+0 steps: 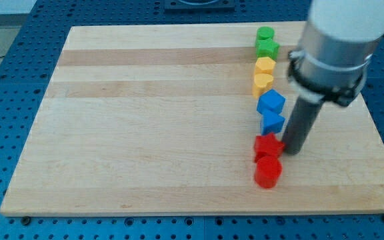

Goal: Push the red circle towards the bottom left

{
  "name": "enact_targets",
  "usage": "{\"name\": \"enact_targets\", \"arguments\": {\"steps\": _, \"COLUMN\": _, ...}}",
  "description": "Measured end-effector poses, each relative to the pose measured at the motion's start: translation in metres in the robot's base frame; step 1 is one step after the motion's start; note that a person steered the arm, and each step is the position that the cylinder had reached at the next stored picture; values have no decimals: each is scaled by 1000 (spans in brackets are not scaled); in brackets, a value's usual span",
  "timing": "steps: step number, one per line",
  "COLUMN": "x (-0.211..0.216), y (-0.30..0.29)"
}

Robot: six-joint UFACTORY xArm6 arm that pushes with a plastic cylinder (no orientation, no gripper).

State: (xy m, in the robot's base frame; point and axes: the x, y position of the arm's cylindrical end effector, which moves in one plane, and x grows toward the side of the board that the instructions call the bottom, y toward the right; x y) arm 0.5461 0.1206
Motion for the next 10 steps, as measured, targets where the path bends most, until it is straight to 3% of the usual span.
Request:
{"name": "enact_targets", "arguments": {"steps": 1, "x": 33, "y": -18}}
{"name": "enact_targets", "arguments": {"steps": 2, "x": 31, "y": 58}}
{"name": "enact_targets", "arguments": {"steps": 3, "x": 69, "y": 83}}
{"name": "enact_targets", "arguments": {"steps": 5, "x": 73, "y": 69}}
{"name": "enact_targets", "arguments": {"steps": 8, "x": 72, "y": 18}}
{"name": "enact_targets", "arguments": {"steps": 10, "x": 72, "y": -119}}
